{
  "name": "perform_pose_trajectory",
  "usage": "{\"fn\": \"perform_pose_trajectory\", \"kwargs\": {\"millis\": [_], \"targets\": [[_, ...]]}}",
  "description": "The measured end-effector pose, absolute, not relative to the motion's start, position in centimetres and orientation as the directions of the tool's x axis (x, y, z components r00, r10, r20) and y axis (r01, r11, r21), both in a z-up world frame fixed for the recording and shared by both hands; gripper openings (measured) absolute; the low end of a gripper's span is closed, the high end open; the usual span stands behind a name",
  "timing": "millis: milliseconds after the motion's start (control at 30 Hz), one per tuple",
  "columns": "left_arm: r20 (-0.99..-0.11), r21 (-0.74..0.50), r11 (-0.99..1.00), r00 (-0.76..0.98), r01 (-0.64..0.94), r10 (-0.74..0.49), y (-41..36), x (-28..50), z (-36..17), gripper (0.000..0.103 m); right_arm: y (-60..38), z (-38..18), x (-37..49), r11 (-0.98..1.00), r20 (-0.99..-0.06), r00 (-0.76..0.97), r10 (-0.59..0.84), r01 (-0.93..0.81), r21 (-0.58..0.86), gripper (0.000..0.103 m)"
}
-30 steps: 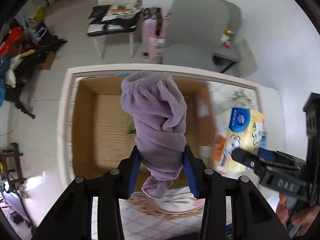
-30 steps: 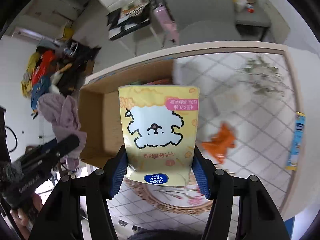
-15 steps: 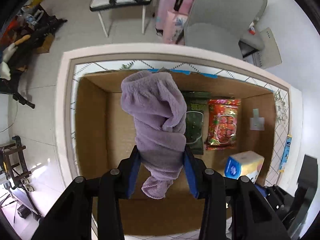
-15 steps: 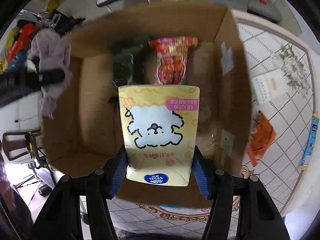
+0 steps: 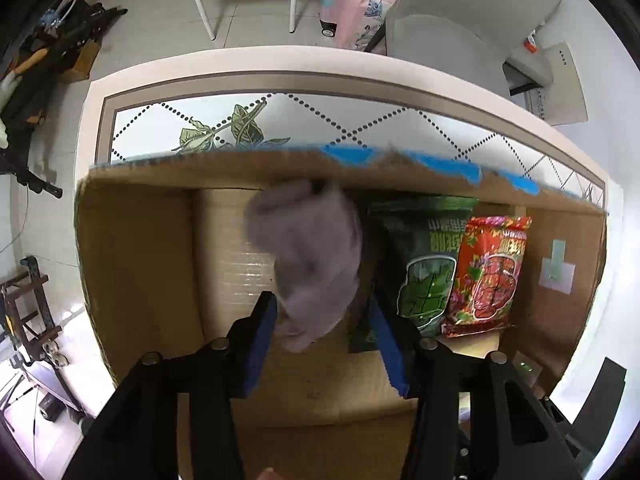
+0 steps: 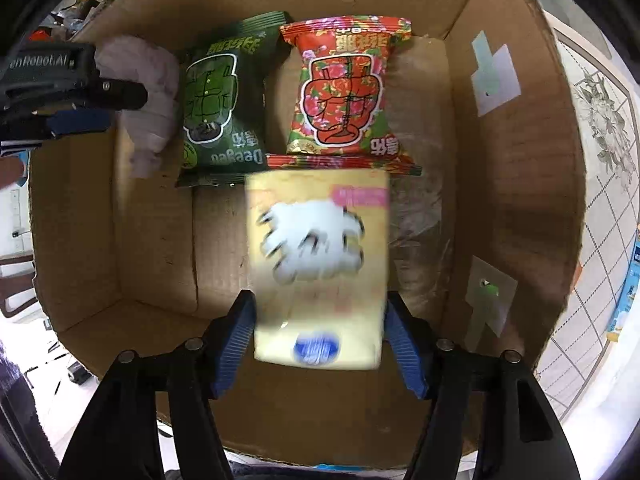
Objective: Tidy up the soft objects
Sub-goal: 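Carry the towel and tissue pack into the box and release both, then move both tools back over the table toward the orange bag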
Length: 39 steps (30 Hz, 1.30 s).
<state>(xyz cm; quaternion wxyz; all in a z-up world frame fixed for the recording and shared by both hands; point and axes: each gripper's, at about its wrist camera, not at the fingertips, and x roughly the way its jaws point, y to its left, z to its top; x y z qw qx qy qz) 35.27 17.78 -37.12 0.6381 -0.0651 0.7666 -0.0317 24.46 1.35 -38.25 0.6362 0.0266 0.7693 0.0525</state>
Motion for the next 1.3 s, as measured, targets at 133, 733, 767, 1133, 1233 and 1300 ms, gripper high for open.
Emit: {"fn": "perform_pose_trajectory", "kwargs": {"millis": [133, 733, 767, 1133, 1233, 1300], "targets": [[-0.976, -0.146, 0.987, -0.151, -0.065, -0.154, 18.0, 35.0, -35.5, 0.066, 1.3, -36.5, 25.0, 0.993, -0.981, -0.161, 0.111, -0.019, 0.116, 0.082], [-0.995, -0.094, 0.993, 0.044, -0.066, -0.091, 19.4, 22.4, -26.9, 0.094, 1.8, -28.4, 21.0, 0.994, -0.996, -0.014, 0.084, -0.075, 0.085, 0.088], [-0.995, -0.084, 0.994, 0.054, -0.065, -0.081, 19.3, 21.9, -26.6, 0.094, 1.6, -27.8, 20.6, 0.993, -0.997, 0.001, 0.081, -0.081, 0.081, 0.095], [-0.983, -0.044, 0.998, 0.18, -0.053, -0.034, 16.5, 16.3, -21.4, 0.094, -0.3, -23.0, 16.8, 0.986, -0.984, 0.1, 0.147, -0.097, 0.137, 0.098], [-0.978, -0.043, 0.998, 0.207, -0.048, -0.033, 15.2, 16.0, -20.0, 0.094, -2.2, -22.1, 16.3, 0.981, -0.977, 0.108, 0.185, -0.07, 0.179, 0.098], [-0.974, -0.004, 0.999, 0.228, -0.036, 0.004, 13.7, 16.1, -19.3, 0.094, -4.5, -21.8, 16.2, 0.974, -0.968, 0.112, 0.226, -0.016, 0.226, 0.098]]}}
